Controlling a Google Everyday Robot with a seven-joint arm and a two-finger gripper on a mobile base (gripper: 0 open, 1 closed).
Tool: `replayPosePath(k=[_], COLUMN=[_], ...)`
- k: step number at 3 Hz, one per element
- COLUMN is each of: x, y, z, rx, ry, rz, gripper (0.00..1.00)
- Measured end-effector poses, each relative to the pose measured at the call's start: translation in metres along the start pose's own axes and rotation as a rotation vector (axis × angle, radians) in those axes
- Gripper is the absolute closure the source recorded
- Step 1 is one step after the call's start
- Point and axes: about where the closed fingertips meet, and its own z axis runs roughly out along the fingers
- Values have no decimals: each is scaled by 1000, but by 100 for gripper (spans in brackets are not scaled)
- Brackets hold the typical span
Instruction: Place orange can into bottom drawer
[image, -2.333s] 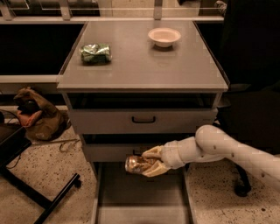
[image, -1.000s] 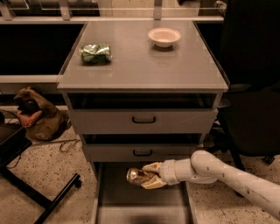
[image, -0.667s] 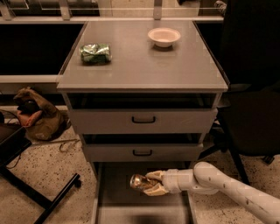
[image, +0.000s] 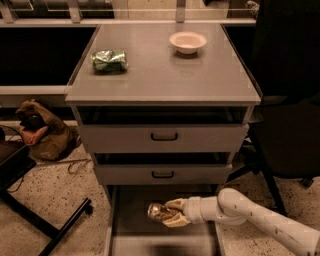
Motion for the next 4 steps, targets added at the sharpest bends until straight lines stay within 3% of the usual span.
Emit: replayPosePath(k=[1, 2, 3, 4], x=[32, 70, 104, 126], y=[8, 16, 15, -10], z=[23, 33, 43, 58], rx=[-22, 4, 62, 100], ry=[41, 125, 206, 197], rz=[28, 66, 104, 132], gripper=[100, 100, 100, 100])
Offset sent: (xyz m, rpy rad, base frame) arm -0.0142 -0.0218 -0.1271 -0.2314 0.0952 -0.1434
